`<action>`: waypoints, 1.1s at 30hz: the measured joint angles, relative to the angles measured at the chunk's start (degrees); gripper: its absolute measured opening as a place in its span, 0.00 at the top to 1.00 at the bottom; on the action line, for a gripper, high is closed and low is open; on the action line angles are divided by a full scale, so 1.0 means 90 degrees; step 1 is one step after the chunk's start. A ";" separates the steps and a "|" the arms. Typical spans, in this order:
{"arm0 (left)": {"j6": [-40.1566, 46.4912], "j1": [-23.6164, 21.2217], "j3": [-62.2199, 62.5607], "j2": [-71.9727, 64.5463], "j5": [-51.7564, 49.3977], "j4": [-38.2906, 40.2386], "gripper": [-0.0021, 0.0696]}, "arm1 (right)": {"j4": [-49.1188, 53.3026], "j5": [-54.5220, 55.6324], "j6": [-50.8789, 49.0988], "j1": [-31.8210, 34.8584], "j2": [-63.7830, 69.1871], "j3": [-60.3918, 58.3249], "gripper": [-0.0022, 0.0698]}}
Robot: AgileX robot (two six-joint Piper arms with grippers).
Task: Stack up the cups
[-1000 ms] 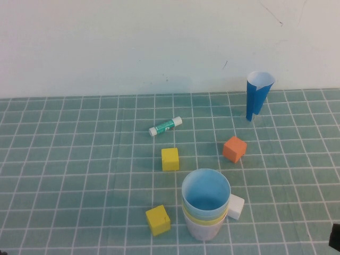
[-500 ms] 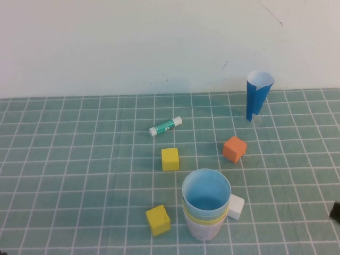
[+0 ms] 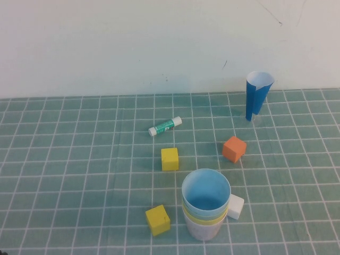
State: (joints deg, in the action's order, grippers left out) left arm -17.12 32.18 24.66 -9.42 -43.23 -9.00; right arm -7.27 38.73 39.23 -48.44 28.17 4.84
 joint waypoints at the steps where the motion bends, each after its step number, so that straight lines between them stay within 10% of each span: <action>1: 0.0000 0.0000 0.0000 0.0000 0.0000 0.0003 0.97 | 0.0000 0.0256 0.0071 0.0000 0.0000 -0.0082 0.97; 8: 0.0000 0.0000 0.0000 0.0000 0.0000 0.0003 0.97 | -0.0014 0.1937 0.0552 0.0000 -0.0010 -0.0527 0.97; 18: 0.0000 0.0000 0.0000 0.0000 -0.0027 0.0014 0.97 | -0.0826 0.0822 0.1039 0.0575 -0.0748 -0.0557 0.97; 33: 0.0000 0.0000 0.0000 0.0000 -0.0050 0.0014 0.97 | -0.1070 -0.2473 0.0377 0.4481 -0.2924 -0.0711 0.97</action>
State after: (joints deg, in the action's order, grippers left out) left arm -17.12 32.18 24.66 -9.42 -43.68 -8.88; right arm -16.90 16.48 42.62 -8.11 1.85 -1.56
